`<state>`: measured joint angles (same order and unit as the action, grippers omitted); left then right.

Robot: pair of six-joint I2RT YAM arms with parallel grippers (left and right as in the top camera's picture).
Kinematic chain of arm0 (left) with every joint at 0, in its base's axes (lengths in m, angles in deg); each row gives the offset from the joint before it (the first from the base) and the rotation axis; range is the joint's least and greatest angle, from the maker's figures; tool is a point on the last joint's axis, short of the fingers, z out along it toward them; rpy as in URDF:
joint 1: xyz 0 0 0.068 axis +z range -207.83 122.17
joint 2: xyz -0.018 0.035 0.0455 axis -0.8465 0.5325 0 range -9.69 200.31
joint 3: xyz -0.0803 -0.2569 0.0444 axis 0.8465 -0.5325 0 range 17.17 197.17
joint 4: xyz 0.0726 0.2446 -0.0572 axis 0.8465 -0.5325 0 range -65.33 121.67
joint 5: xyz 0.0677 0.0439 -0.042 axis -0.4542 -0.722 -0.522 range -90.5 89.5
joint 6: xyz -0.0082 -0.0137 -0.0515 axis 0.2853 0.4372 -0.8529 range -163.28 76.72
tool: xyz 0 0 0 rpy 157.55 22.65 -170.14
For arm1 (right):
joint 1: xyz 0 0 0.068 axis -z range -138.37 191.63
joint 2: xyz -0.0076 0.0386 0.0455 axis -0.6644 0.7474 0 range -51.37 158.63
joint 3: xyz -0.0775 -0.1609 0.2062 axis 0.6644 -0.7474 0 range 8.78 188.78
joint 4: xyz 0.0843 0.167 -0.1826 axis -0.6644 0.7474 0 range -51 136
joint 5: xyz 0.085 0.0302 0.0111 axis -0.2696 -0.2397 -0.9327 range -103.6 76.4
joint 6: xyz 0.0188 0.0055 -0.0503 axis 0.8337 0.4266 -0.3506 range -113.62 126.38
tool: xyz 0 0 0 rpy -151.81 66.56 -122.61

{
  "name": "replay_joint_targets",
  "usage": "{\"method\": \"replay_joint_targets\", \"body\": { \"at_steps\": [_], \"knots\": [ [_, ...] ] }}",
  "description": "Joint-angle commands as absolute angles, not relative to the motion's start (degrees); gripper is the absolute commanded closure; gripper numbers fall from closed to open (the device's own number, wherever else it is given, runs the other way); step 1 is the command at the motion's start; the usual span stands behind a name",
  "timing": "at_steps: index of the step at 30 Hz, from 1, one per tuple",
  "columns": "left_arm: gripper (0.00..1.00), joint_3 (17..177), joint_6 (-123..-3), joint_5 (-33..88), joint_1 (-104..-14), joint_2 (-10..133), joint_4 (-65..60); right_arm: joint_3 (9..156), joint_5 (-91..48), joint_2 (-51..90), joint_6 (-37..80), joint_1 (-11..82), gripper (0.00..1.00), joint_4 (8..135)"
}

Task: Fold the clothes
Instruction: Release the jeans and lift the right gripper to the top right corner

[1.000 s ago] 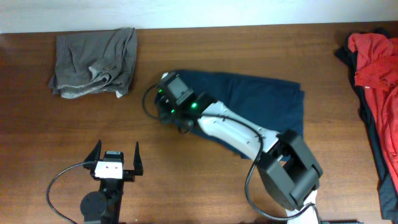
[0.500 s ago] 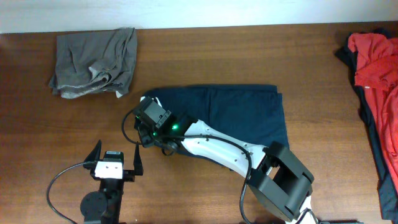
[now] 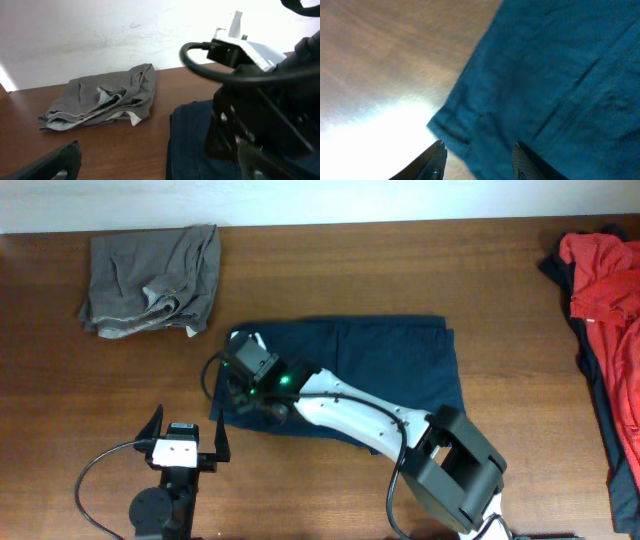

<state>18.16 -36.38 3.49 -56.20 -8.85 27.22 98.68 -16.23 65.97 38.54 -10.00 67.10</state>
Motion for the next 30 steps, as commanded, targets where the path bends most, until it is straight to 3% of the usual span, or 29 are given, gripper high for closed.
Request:
{"method": "replay_joint_targets", "body": {
  "at_steps": [1,8,11,15,17,19,20,24,30],
  "knots": [
    [0.01,17.71,-35.42,2.88,-56.07,-9.33,27.35,100.46,-14.64,64.81,37.89,-6.51,0.48,67.78],
    [0.01,17.71,-35.42,2.88,-56.07,-9.35,27.35,101.85,-12.91,59.83,36.20,4.42,0.47,75.34],
    [0.01,17.71,-35.42,2.88,-56.07,-9.33,27.35,101.85,-12.97,56.83,36.18,11.37,0.34,80.98],
    [0.01,17.71,-35.42,2.88,-56.07,-9.35,27.35,101.85,-12.97,54.03,35.07,22.63,0.02,90.90],
    [0.01,17.71,-35.42,2.88,-56.07,-9.35,27.35,101.83,-12.95,54.10,32.05,27.66,0.02,95.27],
    [0.01,17.71,-35.42,2.88,-56.07,-9.35,27.35,101.26,-13.06,55.00,31.61,32.20,0.11,98.16],
    [0.01,17.71,-35.42,2.88,-56.07,-9.35,27.35,100.81,-13.37,55.65,31.59,34.21,0.25,98.90],
    [0.01,17.71,-35.42,2.88,-56.07,-9.35,27.35,98.62,-13.41,57.99,30.17,39.39,0.62,99.21],
    [0.01,17.71,-35.42,2.88,-56.07,-9.35,27.35,95.95,-13.61,60.53,30.15,41.16,0.84,96.10]
  ]
}}
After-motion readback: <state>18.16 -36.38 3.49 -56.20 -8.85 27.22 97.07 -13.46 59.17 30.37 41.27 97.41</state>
